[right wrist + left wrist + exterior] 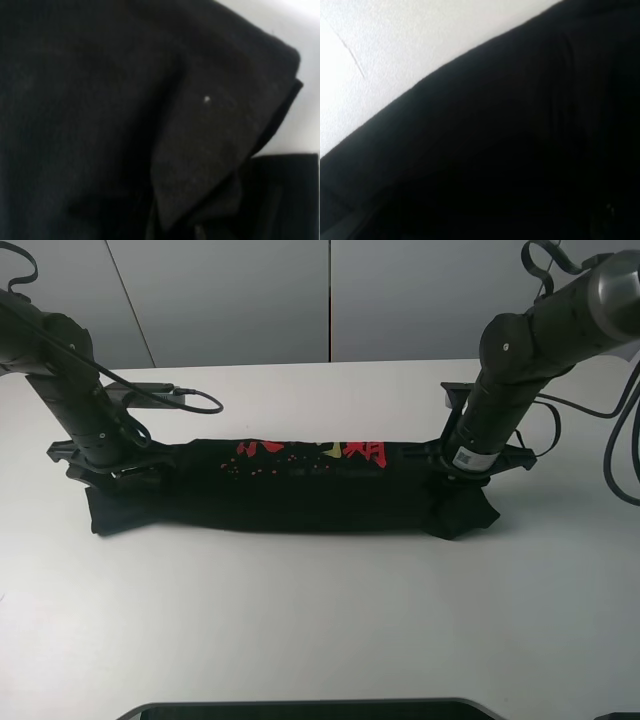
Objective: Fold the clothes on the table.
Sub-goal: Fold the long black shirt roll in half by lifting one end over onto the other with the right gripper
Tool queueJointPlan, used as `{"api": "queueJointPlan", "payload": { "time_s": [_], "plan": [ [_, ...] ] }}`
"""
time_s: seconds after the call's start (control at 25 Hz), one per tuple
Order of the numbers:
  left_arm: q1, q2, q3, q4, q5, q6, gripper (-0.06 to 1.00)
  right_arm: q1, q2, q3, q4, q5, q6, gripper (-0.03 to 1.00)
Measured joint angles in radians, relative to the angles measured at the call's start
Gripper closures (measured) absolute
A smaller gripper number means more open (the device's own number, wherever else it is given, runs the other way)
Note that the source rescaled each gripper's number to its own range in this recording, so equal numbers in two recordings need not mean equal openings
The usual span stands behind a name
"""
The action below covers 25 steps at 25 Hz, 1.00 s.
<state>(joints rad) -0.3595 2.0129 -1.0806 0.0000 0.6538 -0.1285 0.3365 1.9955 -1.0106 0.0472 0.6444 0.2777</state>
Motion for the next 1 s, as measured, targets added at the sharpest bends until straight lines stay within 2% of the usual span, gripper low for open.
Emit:
{"api": "queueJointPlan", "payload": {
  "time_s": [0.32,0.52,0.64,0.76,0.92,1.0],
  "plan": [
    [0.000,0.000,0.000,0.000,0.000,0.002,-0.03,0.000,-0.120,-0.059,0.003,0.170,-0.078,0.89],
    [0.000,0.000,0.000,0.000,0.000,0.002,-0.03,-0.002,-0.177,-0.159,0.083,0.303,-0.154,0.89],
    [0.000,0.000,0.000,0.000,0.000,0.002,-0.03,-0.006,-0.178,-0.186,0.245,0.334,-0.257,0.89],
    [0.000,0.000,0.000,0.000,0.000,0.002,-0.03,-0.006,-0.178,-0.191,0.488,0.336,-0.418,0.89],
    [0.000,0.000,0.000,0.000,0.000,0.002,-0.03,-0.006,-0.178,-0.191,0.729,0.314,-0.576,0.89],
    [0.000,0.000,0.000,0.000,0.000,0.002,-0.03,-0.006,-0.178,-0.191,0.794,0.289,-0.621,0.89]
  ]
}}
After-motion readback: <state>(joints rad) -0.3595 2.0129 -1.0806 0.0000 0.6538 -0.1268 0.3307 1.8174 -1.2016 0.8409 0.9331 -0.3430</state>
